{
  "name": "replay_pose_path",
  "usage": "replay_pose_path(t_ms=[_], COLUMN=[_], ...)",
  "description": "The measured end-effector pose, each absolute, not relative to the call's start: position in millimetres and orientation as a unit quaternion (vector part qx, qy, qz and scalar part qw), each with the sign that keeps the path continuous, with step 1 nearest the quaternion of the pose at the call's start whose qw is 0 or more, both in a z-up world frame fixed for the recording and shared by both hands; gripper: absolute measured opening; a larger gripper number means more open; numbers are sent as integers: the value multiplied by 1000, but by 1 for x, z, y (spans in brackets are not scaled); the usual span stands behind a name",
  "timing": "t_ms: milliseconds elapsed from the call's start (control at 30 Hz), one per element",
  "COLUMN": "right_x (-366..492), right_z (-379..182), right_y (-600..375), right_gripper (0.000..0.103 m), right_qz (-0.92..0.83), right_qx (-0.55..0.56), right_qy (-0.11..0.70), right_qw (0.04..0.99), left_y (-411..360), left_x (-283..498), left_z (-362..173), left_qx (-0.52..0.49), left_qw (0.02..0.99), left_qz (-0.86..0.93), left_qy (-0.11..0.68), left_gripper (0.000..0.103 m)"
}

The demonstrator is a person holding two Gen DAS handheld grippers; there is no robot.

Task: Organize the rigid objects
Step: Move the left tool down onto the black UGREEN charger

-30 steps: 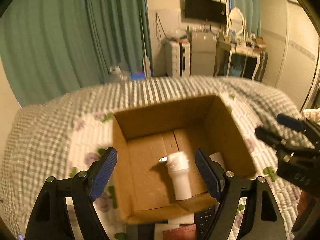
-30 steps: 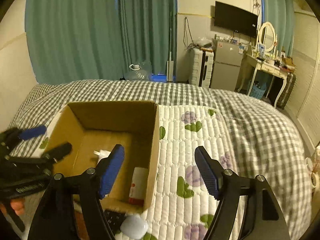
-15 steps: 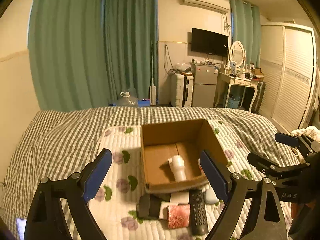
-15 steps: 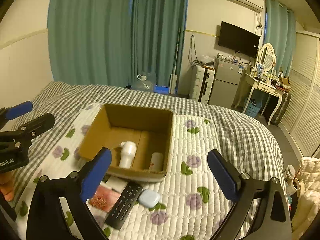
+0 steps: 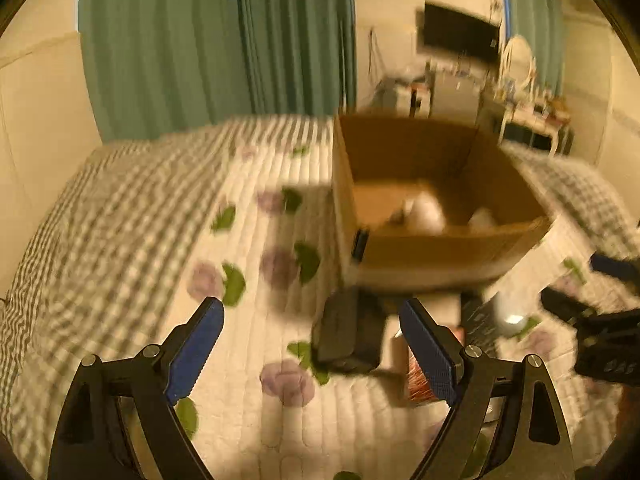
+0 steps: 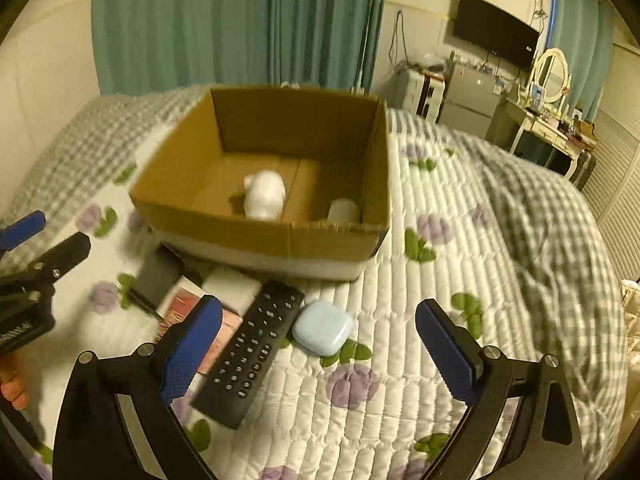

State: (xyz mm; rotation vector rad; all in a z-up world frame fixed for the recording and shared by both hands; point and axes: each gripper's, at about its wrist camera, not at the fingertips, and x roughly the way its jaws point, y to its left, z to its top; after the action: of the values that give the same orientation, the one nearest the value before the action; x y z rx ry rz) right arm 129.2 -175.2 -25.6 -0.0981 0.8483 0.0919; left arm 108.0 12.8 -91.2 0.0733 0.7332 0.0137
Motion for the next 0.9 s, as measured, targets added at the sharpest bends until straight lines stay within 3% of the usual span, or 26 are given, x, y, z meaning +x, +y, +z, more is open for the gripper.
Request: replay_pose_path(t_ms=[433, 667, 733, 800, 900], right_x=[144, 146, 146, 147, 147], right_z=[-73, -76, -77, -78, -80], right_y=[-180, -192, -194, -196, -195], right_gripper=[98, 98, 98, 98, 98], right_qz=[57, 53, 50, 48, 47], right_qx=[-49, -25, -22, -19, -22], right_qy=[446, 453, 454, 457, 458], right_qw=[892, 890, 889, 888, 887], left_y=[-2, 15, 13, 11, 8], left_x=[147, 166, 164, 163, 169], left_z=[-161, -167, -166, -165, -164], left_qx=[46, -21, -14, -16, -21], left_qw=[884, 872, 873, 872, 867], left_qz=[2, -12, -15, -30, -47], left_qy=[465, 489, 488, 488, 495], left_gripper=[89, 90, 87, 72, 66])
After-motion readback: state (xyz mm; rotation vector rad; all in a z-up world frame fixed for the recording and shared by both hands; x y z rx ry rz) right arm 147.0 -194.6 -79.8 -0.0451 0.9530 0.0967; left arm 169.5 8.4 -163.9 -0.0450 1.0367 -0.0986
